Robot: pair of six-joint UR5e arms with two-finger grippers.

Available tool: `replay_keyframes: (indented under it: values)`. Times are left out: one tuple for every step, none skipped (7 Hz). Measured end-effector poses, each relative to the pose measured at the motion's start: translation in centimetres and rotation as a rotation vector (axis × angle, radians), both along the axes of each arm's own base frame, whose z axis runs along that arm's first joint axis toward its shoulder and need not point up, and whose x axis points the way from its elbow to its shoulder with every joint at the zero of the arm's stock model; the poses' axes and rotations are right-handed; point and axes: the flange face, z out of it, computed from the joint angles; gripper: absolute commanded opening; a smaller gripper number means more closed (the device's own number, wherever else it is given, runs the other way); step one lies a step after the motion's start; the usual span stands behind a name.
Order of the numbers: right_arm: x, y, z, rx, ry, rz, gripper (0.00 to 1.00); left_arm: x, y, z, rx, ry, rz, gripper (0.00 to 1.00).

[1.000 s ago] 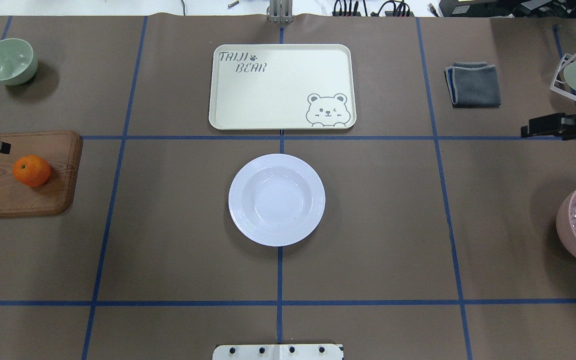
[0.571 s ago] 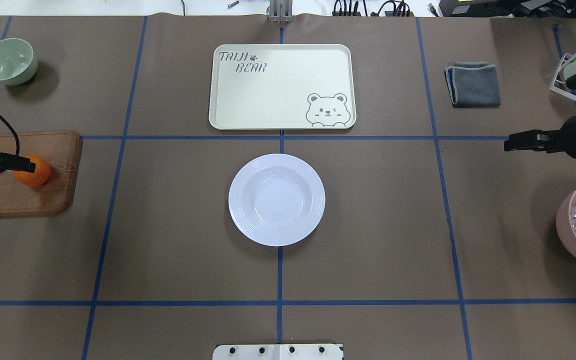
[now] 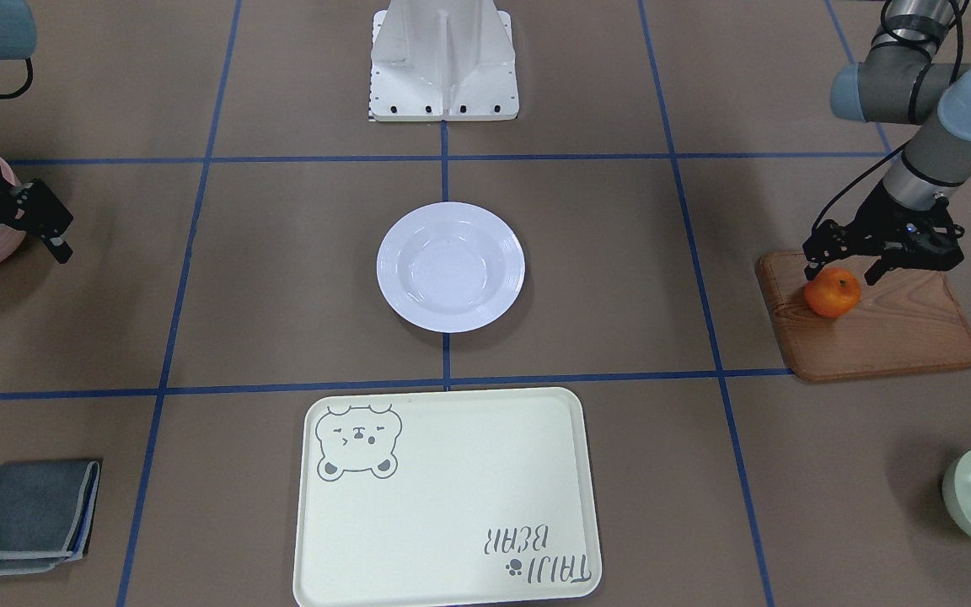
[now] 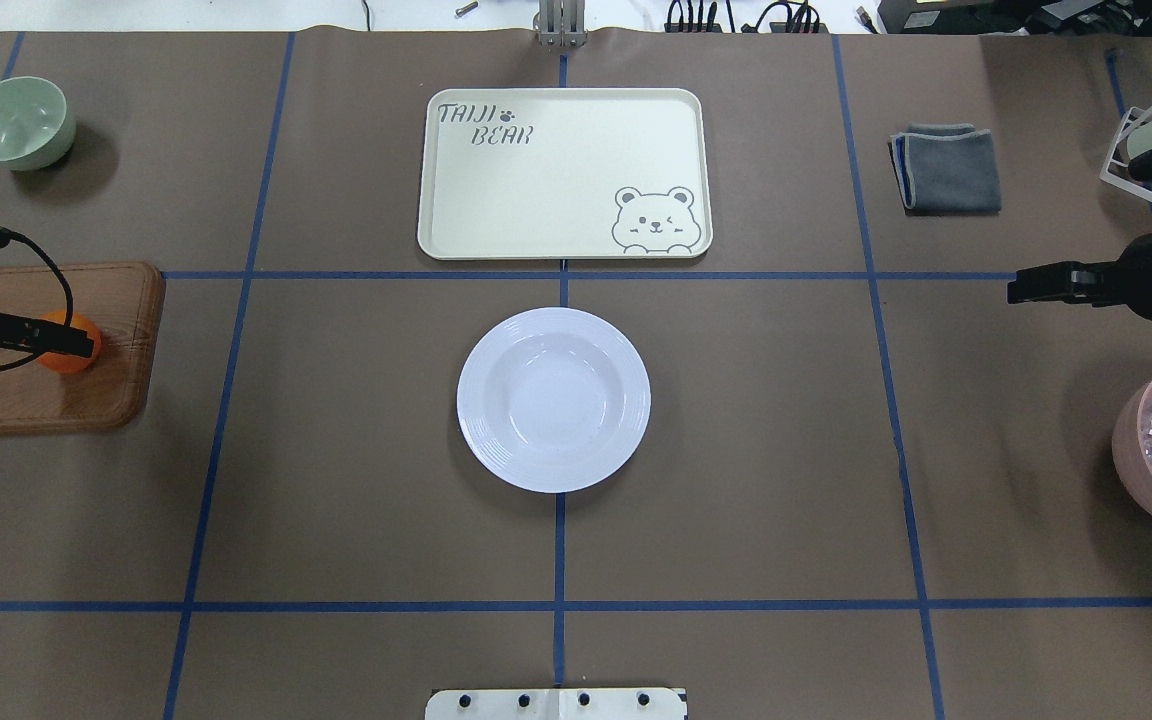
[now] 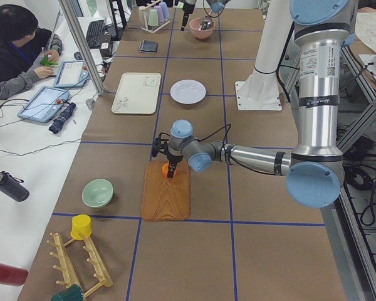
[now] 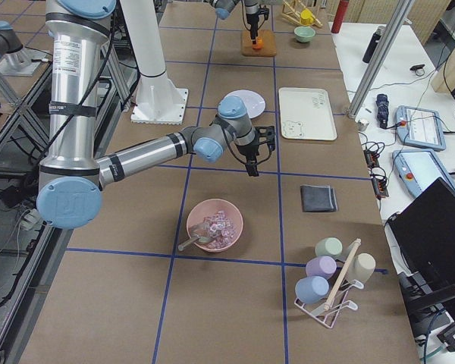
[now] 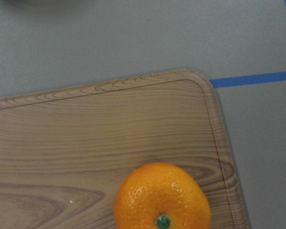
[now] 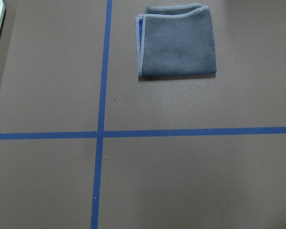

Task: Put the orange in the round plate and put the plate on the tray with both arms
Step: 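Grasp the orange on the wooden board with the left gripper while the right arm advances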

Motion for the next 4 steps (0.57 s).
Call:
replay_keyframes:
  values:
    - [0.0, 0.0, 0.1, -0.001, 0.001, 0.0, 1.0, 0.7, -0.6, 0.3, 0.003, -0.002, 0.002, 0.54]
    - [0.0, 0.0, 0.1, -0.001, 0.002, 0.0, 1.0, 1.3, -1.2, 0.6, 0.01, -0.005, 0.001, 0.22]
    - [-0.1, 0.0, 0.1, -0.001, 0.002, -0.001, 1.0, 1.7, -1.7, 0.8, 0.017, -0.006, -0.001, 0.0]
    - [-0.1, 0.0, 0.1, 0.0, 0.002, -0.001, 1.0, 1.8, -2.0, 0.5, 0.024, -0.001, 0.001, 0.0]
